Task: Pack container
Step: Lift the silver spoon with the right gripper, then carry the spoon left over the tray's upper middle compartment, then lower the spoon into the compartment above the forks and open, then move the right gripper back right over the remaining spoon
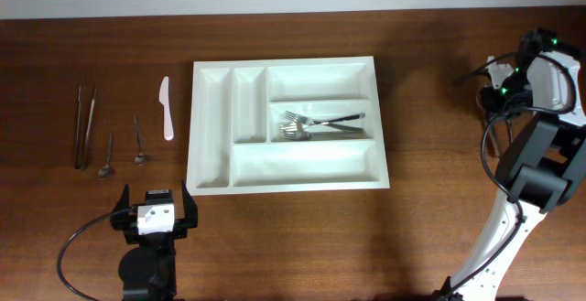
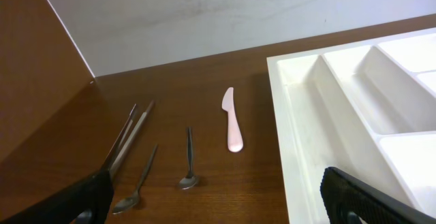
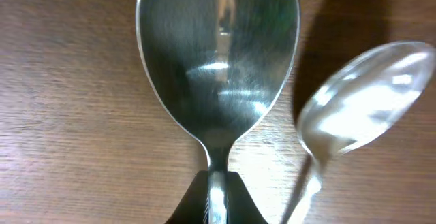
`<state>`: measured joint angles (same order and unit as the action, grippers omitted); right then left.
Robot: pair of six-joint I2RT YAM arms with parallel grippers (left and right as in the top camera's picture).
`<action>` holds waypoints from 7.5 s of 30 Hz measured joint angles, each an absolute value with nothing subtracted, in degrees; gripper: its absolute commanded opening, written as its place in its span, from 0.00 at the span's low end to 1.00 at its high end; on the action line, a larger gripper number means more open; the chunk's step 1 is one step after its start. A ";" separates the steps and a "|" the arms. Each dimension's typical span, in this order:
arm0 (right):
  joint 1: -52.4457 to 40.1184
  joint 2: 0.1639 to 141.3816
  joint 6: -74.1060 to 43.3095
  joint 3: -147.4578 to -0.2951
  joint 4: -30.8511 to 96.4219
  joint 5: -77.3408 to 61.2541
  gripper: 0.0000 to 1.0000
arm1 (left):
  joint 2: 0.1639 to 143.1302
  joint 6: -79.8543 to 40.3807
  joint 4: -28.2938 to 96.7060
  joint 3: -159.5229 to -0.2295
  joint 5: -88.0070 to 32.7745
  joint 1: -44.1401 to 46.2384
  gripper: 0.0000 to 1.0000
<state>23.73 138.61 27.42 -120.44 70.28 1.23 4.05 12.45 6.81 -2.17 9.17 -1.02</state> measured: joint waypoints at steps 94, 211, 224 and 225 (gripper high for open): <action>-14.35 138.61 68.45 -137.47 71.90 1.26 0.04 | 4.05 12.45 6.81 -2.17 9.17 -1.02 0.99; 29.10 130.87 35.48 -131.63 82.11 -0.27 0.99 | 4.05 12.45 6.81 -2.17 9.17 -1.02 0.99; 30.20 130.87 32.97 -118.96 70.67 0.40 0.99 | 4.05 12.45 6.81 -2.17 9.17 -1.02 0.99; 30.20 130.87 32.77 -118.48 69.93 0.64 0.99 | 4.05 12.45 6.81 -2.17 9.17 -1.02 0.99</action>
